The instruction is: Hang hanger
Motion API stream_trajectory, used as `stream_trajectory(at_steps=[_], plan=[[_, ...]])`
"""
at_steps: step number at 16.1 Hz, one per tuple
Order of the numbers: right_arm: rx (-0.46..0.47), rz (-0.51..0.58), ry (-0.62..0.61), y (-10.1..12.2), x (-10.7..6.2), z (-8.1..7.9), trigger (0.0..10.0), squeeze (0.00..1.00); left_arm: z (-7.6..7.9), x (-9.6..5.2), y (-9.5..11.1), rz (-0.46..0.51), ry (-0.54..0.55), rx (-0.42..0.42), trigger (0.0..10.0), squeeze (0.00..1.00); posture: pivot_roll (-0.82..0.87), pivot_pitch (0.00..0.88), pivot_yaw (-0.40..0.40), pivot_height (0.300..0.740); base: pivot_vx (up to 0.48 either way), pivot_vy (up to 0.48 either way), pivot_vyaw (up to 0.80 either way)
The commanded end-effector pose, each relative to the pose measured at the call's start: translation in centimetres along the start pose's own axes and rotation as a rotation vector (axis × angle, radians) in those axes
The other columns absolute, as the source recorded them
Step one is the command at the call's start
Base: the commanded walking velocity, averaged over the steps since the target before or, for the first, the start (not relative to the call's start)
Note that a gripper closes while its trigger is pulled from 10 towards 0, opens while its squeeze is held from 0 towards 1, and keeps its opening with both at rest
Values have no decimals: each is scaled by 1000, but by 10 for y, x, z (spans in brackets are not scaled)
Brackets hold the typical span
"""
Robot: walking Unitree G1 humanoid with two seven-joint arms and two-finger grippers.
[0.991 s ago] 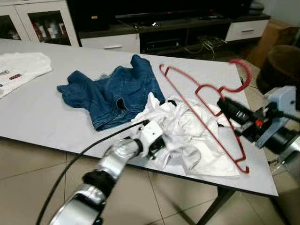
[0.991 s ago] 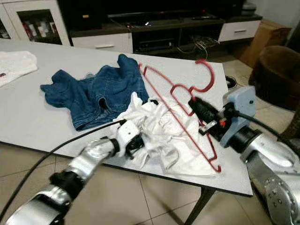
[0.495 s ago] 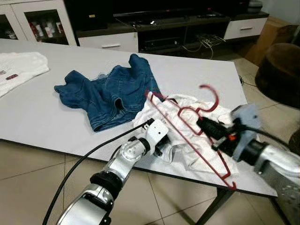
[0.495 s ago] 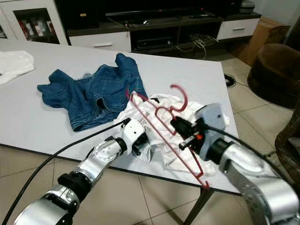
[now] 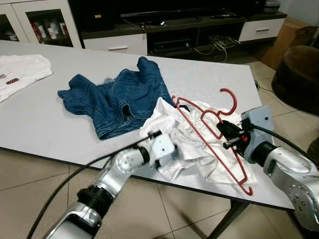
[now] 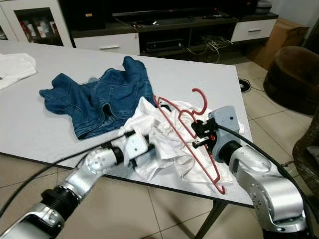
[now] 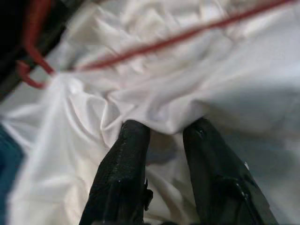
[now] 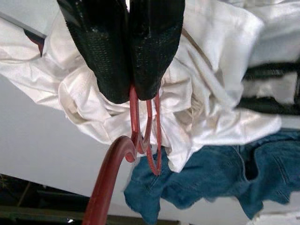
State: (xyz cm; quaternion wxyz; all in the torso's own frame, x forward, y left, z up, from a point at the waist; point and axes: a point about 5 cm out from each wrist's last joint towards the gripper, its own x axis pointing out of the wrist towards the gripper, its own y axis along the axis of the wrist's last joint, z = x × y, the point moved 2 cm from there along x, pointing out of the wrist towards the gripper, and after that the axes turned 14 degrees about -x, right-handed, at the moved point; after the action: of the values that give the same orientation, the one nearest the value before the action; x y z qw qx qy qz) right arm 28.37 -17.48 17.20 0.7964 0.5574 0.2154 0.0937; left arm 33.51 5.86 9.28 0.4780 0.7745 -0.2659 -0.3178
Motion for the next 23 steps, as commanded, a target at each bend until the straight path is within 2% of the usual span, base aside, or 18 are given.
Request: stream_trajectory(at_steps=[1,4,5,6,7,8,10,11,13,14,16,18,20,21,23], plan=[[-34,-43,-30,-4,2,4,10000,0,-11,-1,13,45,42,29,10000,0,-34,28,12,740,0,0,0],[-66,-73,-78,-9,3,11,10000,0,-28,-7,33,145,92,12,10000,0,-38,27,13,740,0,0,0],[-90,-92,-110,-13,2,17,10000,0,-37,-11,35,171,121,-29,10000,0,-38,26,13,740,0,0,0],[-88,-93,-116,-13,2,18,10000,0,-41,-12,34,163,134,-44,10000,0,-38,26,13,740,0,0,0],[-97,-92,-141,-12,1,22,10000,0,-52,-16,29,151,192,-59,10000,0,-38,24,14,740,0,0,0],[-100,-91,-148,-12,1,23,10000,0,-54,-17,29,149,204,-64,10000,0,-38,24,14,740,0,0,0],[-112,-89,-194,-10,2,31,10000,0,-68,-23,28,170,272,-111,10000,0,-35,24,14,740,0,0,0],[-83,-39,-188,-2,2,30,10000,0,-74,-25,25,167,311,-136,10000,0,-35,24,15,740,0,0,0],[32,110,-137,24,1,24,10000,0,-82,-27,15,142,386,-202,10000,0,-37,25,15,740,0,0,0],[51,162,-113,33,0,21,10000,0,-84,-26,7,117,415,-317,10000,0,-38,25,16,740,0,0,0],[76,203,-101,40,-1,20,10000,0,-88,-27,0,104,455,-410,10000,0,-40,24,17,740,0,0,0],[97,236,-98,45,-3,20,10000,0,-99,-33,-12,32,550,-391,10000,0,-42,24,19,740,0,0,0],[101,237,-95,45,-3,19,10000,0,-106,-38,-13,27,591,-339,10000,0,-42,22,22,740,0,0,0],[105,236,-89,45,-3,17,10000,0,-109,-41,-15,20,614,-327,10000,1000,-42,22,22,740,0,0,0],[112,234,-77,44,-2,13,10000,0,-115,-46,-22,-9,673,-351,10000,1000,-43,22,23,740,0,0,0]])
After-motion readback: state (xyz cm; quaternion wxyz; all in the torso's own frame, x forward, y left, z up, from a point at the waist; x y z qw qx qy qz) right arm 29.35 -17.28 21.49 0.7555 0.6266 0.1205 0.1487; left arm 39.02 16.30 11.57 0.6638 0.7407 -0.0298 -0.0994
